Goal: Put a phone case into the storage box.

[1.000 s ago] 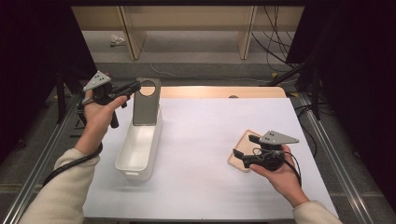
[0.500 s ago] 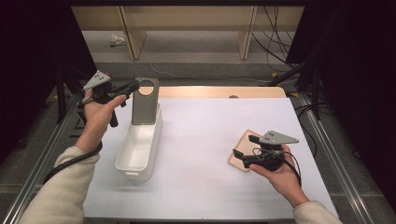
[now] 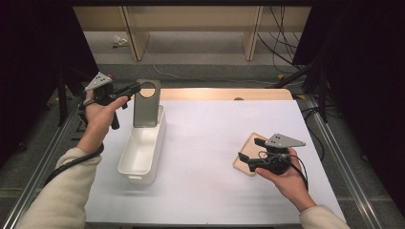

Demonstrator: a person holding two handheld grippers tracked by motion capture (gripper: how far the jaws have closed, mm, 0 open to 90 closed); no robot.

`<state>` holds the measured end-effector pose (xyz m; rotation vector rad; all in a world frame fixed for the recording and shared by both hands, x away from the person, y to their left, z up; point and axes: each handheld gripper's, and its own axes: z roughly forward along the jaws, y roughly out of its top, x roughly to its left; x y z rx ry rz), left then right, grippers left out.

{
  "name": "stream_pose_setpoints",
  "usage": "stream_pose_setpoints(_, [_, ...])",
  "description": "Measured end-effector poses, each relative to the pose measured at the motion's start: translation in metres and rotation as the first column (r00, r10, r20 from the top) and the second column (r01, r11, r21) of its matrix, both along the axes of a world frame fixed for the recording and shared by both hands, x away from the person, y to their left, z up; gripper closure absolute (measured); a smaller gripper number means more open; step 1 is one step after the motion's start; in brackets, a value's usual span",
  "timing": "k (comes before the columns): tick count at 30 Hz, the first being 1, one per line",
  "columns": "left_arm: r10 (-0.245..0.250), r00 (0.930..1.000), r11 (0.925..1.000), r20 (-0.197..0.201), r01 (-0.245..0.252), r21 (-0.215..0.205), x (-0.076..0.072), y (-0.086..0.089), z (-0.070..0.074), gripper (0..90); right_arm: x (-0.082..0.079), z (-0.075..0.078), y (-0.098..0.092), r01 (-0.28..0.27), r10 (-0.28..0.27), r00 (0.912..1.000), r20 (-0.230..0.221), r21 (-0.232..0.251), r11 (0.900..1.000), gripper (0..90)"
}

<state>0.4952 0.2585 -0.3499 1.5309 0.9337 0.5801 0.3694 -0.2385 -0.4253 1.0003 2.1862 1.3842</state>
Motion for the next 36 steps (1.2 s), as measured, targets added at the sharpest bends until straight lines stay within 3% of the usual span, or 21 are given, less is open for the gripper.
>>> stream_pose_setpoints(36, [0.009, 0.9973, 0.9992, -0.073, -0.007, 0.039, 0.021, -0.008, -0.027, 81.6, 0.0, 0.0, 0.0, -0.003, 0.003, 1.0, -0.003, 0.008, 1.0, 16.3])
